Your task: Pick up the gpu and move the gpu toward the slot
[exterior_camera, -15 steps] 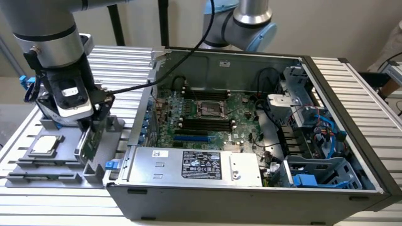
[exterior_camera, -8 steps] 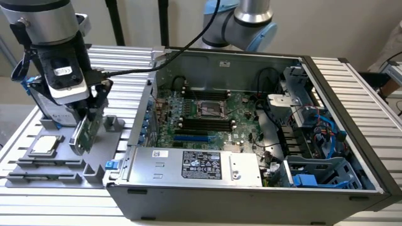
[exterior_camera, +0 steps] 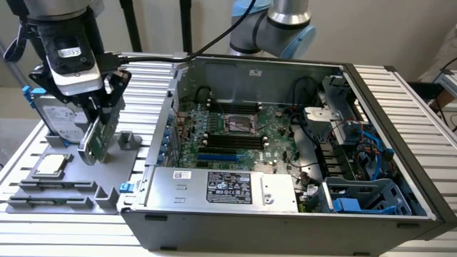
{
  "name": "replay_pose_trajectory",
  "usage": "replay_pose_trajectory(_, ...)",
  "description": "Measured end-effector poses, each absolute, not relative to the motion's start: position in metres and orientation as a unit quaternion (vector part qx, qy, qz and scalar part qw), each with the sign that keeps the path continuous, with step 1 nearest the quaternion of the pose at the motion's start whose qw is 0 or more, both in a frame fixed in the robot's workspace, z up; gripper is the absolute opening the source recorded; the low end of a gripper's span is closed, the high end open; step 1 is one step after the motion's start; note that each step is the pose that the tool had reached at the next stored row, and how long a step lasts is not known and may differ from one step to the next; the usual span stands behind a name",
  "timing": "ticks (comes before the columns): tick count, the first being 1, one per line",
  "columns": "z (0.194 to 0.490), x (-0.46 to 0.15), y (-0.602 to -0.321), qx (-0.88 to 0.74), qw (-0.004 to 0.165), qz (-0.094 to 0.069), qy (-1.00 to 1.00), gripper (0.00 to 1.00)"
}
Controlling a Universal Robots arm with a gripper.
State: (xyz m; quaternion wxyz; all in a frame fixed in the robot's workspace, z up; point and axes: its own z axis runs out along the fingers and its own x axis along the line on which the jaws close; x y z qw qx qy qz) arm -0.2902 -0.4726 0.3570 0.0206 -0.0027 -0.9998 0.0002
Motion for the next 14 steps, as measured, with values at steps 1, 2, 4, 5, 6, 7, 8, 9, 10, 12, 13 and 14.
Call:
replay_pose_trajectory(1, 0.361, -0.288, -0.473, -0.003, 0.021, 0.000, -1.000, 0.26)
replay_pose_trajectory(2, 0.366, -0.286, -0.473, -0.003, 0.020, 0.000, -1.000, 0.26)
replay_pose_trajectory(4, 0.375, -0.280, -0.473, -0.003, 0.021, 0.000, -1.000, 0.26)
replay_pose_trajectory(5, 0.379, -0.277, -0.473, -0.003, 0.021, 0.000, -1.000, 0.26)
replay_pose_trajectory(6, 0.384, -0.274, -0.473, -0.003, 0.021, 0.000, -1.000, 0.26)
replay_pose_trajectory(7, 0.389, -0.271, -0.473, -0.003, 0.021, 0.000, -1.000, 0.26)
replay_pose_trajectory(8, 0.393, -0.268, -0.473, -0.003, 0.021, 0.000, -1.000, 0.26)
replay_pose_trajectory(9, 0.398, -0.264, -0.473, -0.003, 0.021, -0.001, -1.000, 0.26)
replay_pose_trajectory(10, 0.402, -0.259, -0.473, -0.003, 0.021, -0.001, -1.000, 0.26)
replay_pose_trajectory(12, 0.410, -0.250, -0.474, -0.003, 0.021, -0.003, -1.000, 0.26)
replay_pose_trajectory(13, 0.413, -0.246, -0.474, -0.003, 0.021, -0.004, -1.000, 0.26)
replay_pose_trajectory(14, 0.416, -0.241, -0.474, -0.003, 0.021, -0.005, -1.000, 0.26)
